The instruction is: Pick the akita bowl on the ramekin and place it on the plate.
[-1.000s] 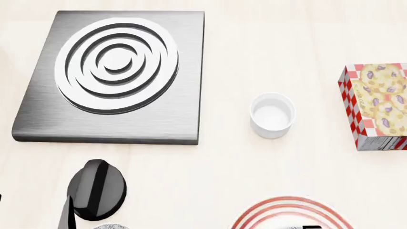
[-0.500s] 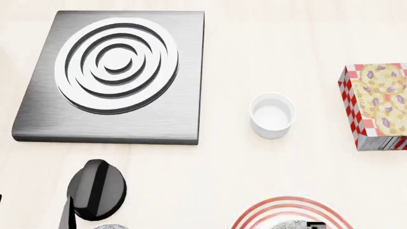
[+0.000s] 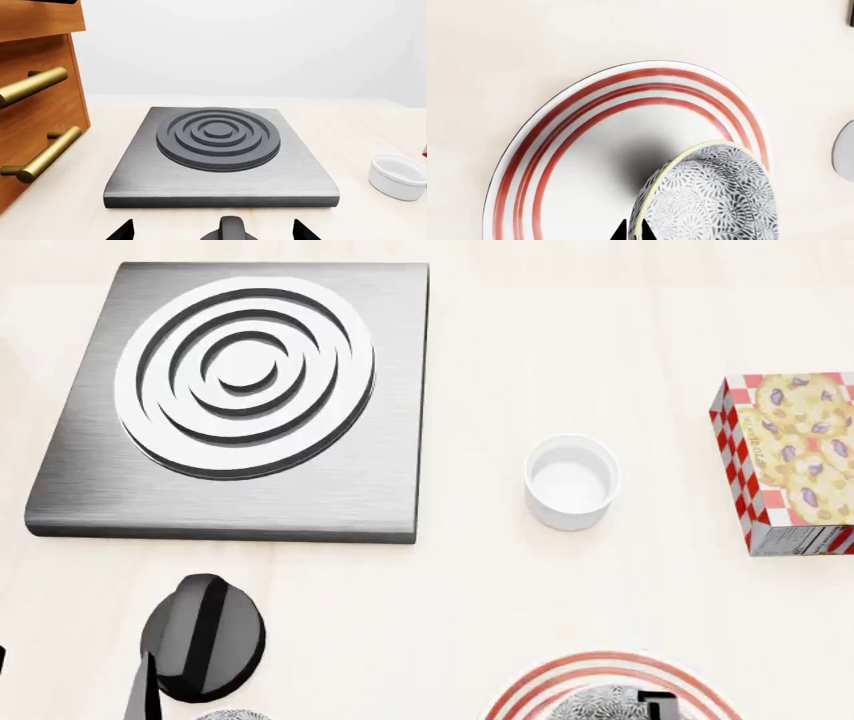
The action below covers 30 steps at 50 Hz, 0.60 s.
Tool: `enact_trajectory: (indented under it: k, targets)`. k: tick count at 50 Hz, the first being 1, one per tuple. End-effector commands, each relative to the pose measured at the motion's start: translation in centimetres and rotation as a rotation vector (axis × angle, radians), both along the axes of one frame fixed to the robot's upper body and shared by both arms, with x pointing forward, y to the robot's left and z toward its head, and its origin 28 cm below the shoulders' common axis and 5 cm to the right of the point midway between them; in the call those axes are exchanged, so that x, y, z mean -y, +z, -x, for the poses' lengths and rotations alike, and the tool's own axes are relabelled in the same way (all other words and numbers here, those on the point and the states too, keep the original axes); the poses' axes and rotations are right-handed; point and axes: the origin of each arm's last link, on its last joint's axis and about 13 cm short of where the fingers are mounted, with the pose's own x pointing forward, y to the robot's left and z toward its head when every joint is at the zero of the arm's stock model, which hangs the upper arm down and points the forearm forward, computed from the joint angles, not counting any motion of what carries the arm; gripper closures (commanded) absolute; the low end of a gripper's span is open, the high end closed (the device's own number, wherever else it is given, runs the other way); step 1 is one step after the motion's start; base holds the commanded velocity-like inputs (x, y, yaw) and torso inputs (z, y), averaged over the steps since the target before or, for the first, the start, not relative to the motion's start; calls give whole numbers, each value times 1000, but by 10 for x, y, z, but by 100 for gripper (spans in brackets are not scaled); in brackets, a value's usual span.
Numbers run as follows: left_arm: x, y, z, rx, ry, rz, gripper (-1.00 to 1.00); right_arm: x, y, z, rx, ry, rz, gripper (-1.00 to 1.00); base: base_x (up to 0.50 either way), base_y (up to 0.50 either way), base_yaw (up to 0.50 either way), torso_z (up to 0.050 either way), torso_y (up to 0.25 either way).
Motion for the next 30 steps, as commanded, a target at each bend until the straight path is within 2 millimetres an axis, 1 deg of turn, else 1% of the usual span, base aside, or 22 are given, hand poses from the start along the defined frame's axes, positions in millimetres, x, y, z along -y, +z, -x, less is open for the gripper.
enact_trajectory:
  k: [1,7,10,11,19,28,29,30]
  targets:
    - [0,0,0,2,-1,0,-100,-3,-4,-5,26,10,-20,100,0,0,0,0,0]
    - [0,0,0,2,-1,0,-100,-5,-13,-4,15,15,-33,100,0,0,0,0,0]
    - [0,0,0,2,-1,0,-100,-6,-13,-4,15,15,-33,100,0,0,0,0,0]
    - [0,0,0,2,-2,0,-100,-7,-16,-5,11,19,-45,100,0,0,0,0,0]
    - [0,0,1,4,-2,0,-100,-8,-23,-5,3,20,-65,100,0,0,0,0,0]
    - [0,1,1,5,-1,0,-100,-8,-24,-7,6,-6,-78,100,0,0,0,0,0]
    - [0,1,1,5,-1,0,-100,-8,-24,-7,3,-14,-79,-100,0,0,0,0,0]
    - [0,1,1,6,-1,0,-100,-8,-24,-7,1,-13,-80,-100,0,0,0,0,0]
